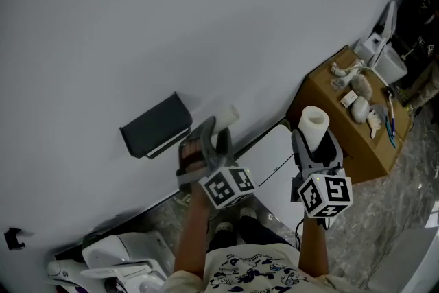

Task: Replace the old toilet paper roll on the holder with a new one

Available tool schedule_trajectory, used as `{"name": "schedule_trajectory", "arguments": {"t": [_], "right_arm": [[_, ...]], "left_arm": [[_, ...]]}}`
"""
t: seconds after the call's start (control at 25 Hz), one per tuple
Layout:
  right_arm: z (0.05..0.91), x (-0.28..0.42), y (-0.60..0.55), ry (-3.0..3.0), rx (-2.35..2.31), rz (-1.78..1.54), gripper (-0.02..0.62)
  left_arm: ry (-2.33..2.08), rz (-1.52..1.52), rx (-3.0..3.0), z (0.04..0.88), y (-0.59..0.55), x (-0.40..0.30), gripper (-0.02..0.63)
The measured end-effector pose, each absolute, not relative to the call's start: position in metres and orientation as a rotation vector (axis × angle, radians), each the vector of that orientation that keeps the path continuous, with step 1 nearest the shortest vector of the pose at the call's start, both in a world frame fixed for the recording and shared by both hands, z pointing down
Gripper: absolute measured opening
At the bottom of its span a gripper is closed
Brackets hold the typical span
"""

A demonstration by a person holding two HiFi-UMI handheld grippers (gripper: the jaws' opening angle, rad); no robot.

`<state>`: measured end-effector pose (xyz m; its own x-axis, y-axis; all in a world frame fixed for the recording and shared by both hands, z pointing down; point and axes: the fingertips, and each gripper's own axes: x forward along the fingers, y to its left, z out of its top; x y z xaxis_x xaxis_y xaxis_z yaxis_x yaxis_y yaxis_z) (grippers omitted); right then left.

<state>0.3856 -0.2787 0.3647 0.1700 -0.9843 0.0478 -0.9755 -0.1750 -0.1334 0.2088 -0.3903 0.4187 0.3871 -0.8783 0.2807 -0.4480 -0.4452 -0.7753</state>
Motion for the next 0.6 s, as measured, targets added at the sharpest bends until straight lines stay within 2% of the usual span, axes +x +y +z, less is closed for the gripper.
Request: {"name": "schedule_trajectory", "arguments": {"t": [0.32,0.6], "right_arm": [[0.363,0.364,-0.294,2.029,-2.282,-0.191,0.311],[0.360,0.336,-0.313,2.108,-2.220,-0.175,0.311]], "left_arm": [[1.241,-0.426,-2.588,0.371,-0.372,0.185,0.188],[1.411,0.036,-2.761,0.326,-0.371,0.123,0.188]]}}
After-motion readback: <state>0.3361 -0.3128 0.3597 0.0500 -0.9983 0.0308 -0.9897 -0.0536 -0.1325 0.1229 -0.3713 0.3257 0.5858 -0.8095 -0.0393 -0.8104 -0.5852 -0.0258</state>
